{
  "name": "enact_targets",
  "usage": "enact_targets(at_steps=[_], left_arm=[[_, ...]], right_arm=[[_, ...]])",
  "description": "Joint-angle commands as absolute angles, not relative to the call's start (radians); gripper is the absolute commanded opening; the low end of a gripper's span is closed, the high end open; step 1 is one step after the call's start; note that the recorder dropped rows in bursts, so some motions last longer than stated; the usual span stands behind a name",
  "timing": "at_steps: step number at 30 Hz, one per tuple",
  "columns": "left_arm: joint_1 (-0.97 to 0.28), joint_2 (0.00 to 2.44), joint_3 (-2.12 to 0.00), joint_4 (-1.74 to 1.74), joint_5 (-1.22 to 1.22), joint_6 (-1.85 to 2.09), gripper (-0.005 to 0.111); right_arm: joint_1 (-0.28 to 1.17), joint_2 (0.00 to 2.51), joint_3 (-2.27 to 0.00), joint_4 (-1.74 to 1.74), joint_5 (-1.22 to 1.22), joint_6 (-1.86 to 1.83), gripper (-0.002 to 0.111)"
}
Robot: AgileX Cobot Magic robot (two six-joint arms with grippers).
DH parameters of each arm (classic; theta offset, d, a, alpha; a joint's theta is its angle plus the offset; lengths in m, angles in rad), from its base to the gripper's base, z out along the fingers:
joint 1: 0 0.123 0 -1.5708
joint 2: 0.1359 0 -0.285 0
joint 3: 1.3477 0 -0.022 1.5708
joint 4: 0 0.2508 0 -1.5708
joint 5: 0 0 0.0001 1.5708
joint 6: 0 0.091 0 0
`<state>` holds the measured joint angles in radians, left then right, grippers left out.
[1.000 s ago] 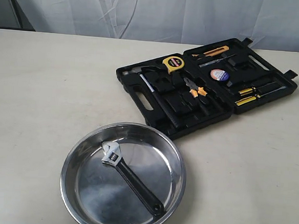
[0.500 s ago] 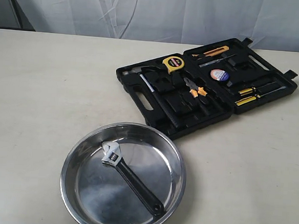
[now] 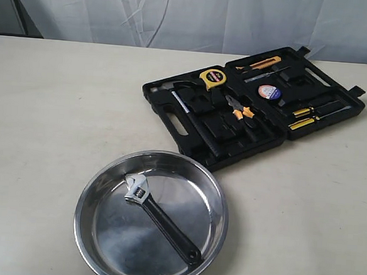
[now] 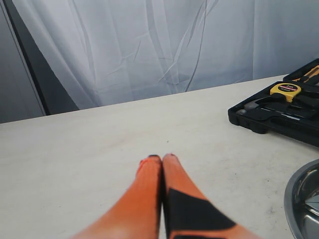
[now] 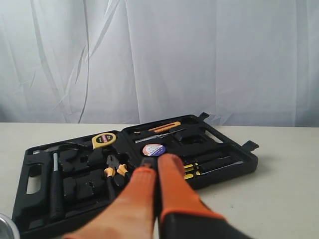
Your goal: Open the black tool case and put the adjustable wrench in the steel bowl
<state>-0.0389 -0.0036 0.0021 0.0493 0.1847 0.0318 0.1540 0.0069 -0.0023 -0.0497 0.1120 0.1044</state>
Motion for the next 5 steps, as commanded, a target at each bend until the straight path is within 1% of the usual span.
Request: enact_targets(at_steps=[1, 5], left_arm=[[-0.043, 0.000, 0.000, 0.047, 0.180, 0.030, 0.000], [-0.043, 0.000, 0.000, 0.047, 0.180, 0.030, 0.000]], right_arm=[[0.148, 0.000, 0.000, -0.049, 0.102, 0.105, 0.000], [0.148, 0.000, 0.000, -0.049, 0.102, 0.105, 0.000]])
